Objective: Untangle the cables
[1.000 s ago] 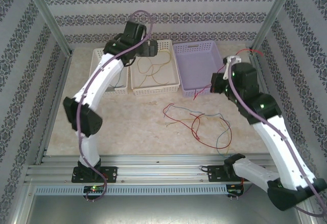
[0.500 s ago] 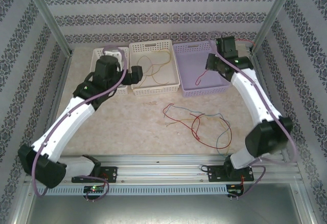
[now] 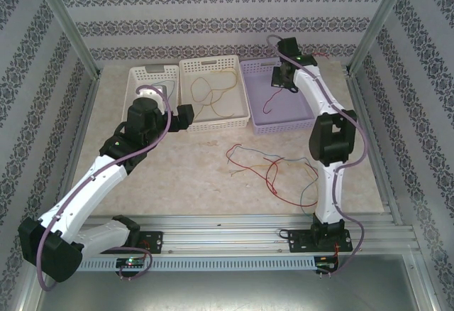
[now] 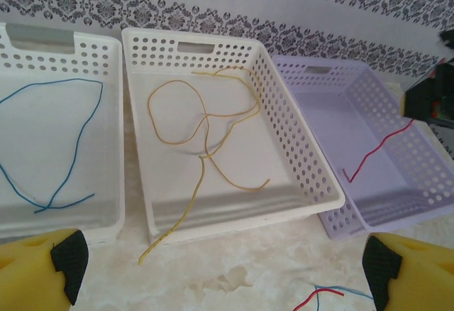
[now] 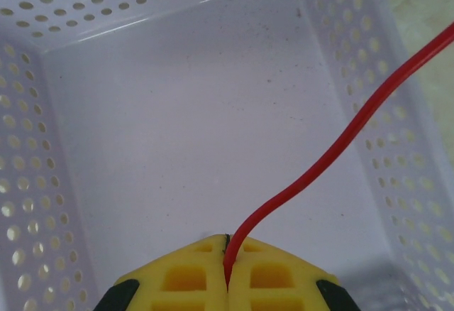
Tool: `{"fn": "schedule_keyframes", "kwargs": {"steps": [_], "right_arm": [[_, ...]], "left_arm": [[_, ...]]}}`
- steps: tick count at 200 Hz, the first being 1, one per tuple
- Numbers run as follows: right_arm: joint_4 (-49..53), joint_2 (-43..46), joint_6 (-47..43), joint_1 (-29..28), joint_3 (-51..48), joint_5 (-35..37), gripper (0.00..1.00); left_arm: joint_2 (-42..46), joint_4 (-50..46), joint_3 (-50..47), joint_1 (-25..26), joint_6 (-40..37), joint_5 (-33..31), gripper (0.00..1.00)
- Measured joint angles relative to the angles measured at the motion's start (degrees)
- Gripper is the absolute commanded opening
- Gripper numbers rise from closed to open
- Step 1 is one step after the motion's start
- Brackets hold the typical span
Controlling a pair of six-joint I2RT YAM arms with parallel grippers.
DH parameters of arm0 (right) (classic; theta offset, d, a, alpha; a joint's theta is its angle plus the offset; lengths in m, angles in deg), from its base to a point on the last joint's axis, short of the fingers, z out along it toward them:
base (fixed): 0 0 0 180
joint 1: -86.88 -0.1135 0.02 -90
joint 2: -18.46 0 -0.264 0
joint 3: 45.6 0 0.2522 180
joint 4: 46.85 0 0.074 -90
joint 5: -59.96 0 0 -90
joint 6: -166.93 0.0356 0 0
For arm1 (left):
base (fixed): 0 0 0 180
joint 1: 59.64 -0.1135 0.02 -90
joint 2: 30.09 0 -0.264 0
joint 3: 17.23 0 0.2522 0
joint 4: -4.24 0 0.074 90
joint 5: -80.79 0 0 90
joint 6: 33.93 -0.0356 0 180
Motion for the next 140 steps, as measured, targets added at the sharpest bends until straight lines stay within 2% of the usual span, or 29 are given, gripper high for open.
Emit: {"fn": "schedule_keyframes", "kwargs": {"steps": [70, 117, 140], "right_arm": [[9.3, -14.9, -1.5, -3.5, 14.4, -1.2, 0.0], [13.2, -19.4, -2.0, -4.2, 18.1, -4.2, 0.0], [14.1, -19.6, -2.0, -4.1, 18.3, -6.0, 0.1]], "left_arm": [[0.7, 0.1, 0.0, 0.0, -0.1, -1.8, 1.0], [0.7, 0.1, 0.0, 0.0, -0.1, -2.0, 1.0], [0.7, 0.1, 0.0, 0.0, -0.3, -2.0, 1.0]]}}
